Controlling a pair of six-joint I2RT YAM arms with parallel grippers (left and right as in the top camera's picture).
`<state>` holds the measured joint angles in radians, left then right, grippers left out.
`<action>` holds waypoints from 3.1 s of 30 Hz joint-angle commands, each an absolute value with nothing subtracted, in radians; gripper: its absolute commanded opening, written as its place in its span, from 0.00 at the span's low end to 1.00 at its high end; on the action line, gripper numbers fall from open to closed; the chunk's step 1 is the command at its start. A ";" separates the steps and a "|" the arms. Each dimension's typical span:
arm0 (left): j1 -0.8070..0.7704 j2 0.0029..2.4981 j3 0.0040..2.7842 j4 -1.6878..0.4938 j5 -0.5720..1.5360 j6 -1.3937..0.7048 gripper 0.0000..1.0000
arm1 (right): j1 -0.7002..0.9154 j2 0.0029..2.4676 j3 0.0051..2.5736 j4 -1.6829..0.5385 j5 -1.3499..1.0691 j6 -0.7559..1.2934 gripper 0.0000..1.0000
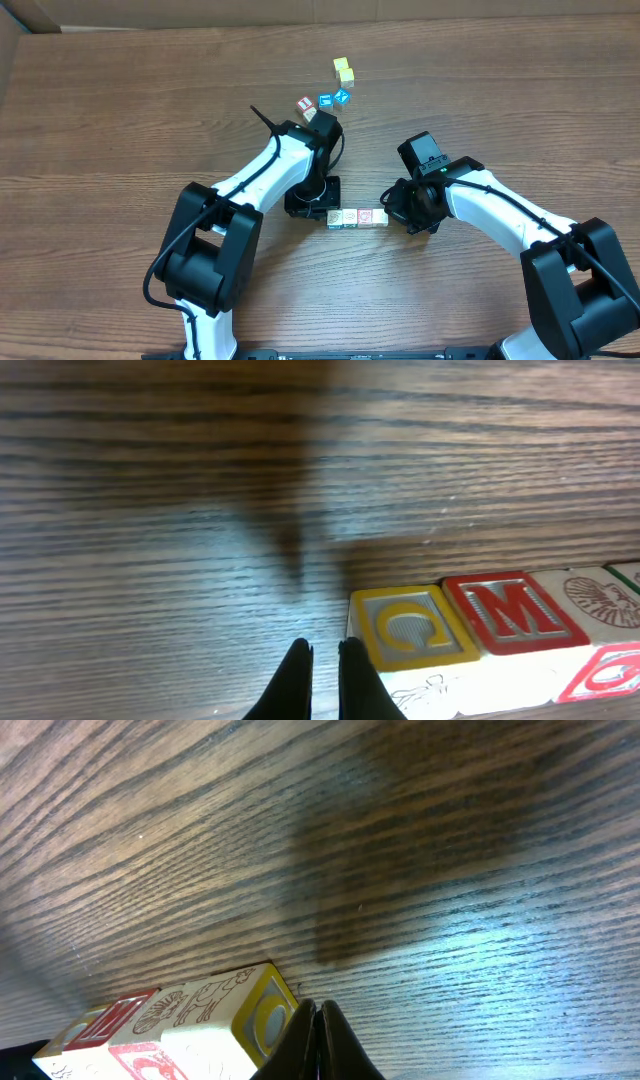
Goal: Flip 4 blocks
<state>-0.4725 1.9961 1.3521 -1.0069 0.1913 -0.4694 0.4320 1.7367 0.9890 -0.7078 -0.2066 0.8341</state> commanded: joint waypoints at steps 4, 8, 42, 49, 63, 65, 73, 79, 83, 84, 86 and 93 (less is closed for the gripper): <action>-0.481 2.007 1.343 -0.997 0.200 -0.479 0.04 | 0.433 1.745 0.981 -0.707 -0.212 0.839 0.04; -0.481 2.008 1.343 -0.993 0.201 -0.480 0.04 | 0.433 1.745 0.981 -0.707 -0.214 0.839 0.04; -0.485 2.007 1.343 -0.935 0.201 -0.480 0.04 | 0.479 1.745 0.966 -0.670 -0.237 0.979 0.04; -0.483 2.007 1.343 -0.916 0.186 -0.480 0.04 | 0.545 1.745 0.966 -0.632 -0.222 1.033 0.04; -0.482 2.007 1.343 -0.812 0.146 -0.480 0.04 | 0.581 1.745 0.966 -0.632 -0.227 1.243 0.04; -0.482 2.007 1.343 -0.794 0.146 -0.480 0.04 | 0.591 1.745 0.966 -0.632 -0.226 1.291 0.04; -0.482 2.008 1.343 -0.738 0.100 -0.488 0.04 | 0.635 1.745 0.966 -0.628 -0.228 1.533 0.04; -0.482 2.008 1.343 -0.723 0.037 -0.488 0.04 | 0.685 1.745 0.966 -0.570 -0.230 1.675 0.04; -0.482 2.008 1.343 -0.708 0.030 -0.488 0.04 | 0.721 1.745 0.966 -0.527 -0.229 1.753 0.09; -0.482 2.008 1.343 -0.705 0.030 -0.488 0.04 | 0.729 1.745 0.966 -0.520 -0.229 1.772 0.10; -0.482 2.008 1.343 -0.696 0.030 -0.488 0.04 | 0.746 1.745 0.966 -0.507 -0.225 1.811 0.12; -0.482 2.008 1.343 -0.682 0.026 -0.495 0.05 | 0.786 1.745 0.966 -0.495 -0.162 1.859 0.15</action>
